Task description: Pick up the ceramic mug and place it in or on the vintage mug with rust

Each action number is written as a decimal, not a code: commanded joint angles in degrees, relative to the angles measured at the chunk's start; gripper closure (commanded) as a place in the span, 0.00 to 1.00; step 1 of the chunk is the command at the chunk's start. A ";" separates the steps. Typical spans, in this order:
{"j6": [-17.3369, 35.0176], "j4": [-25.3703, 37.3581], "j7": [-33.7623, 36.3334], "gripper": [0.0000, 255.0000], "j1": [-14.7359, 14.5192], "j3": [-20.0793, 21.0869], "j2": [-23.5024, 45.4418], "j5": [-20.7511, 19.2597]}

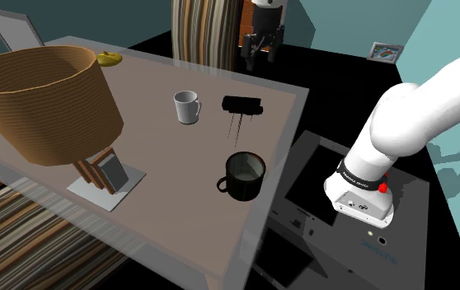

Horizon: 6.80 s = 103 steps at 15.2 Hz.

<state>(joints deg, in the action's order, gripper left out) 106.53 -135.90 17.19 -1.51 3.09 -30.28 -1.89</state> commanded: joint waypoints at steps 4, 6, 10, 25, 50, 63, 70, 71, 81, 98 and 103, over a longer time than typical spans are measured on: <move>4.58 5.12 4.90 0.00 -0.76 3.06 10.31 0.48; 5.99 7.71 6.92 0.00 -1.04 4.21 14.59 0.32; 8.06 13.78 10.99 0.00 -1.67 6.19 23.33 -0.60; 8.23 41.79 22.41 0.00 -6.54 8.29 53.83 -6.42; 11.28 39.82 22.63 1.00 -6.47 8.08 54.94 -6.79; 2.69 45.31 21.64 1.00 -6.39 8.50 51.74 -5.77; -2.27 49.38 21.20 1.00 -6.48 8.64 50.82 -5.43; -3.00 50.04 21.14 1.00 -6.50 8.66 50.74 -5.40; -10.68 57.72 20.63 1.00 -6.85 8.79 50.72 -5.25; -5.31 24.29 31.44 1.00 -12.15 14.73 22.38 1.85; -5.90 18.37 35.37 1.00 -14.76 17.20 15.57 4.77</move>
<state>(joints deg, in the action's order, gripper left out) 100.66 -116.45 51.85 -15.81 19.87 -13.54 2.35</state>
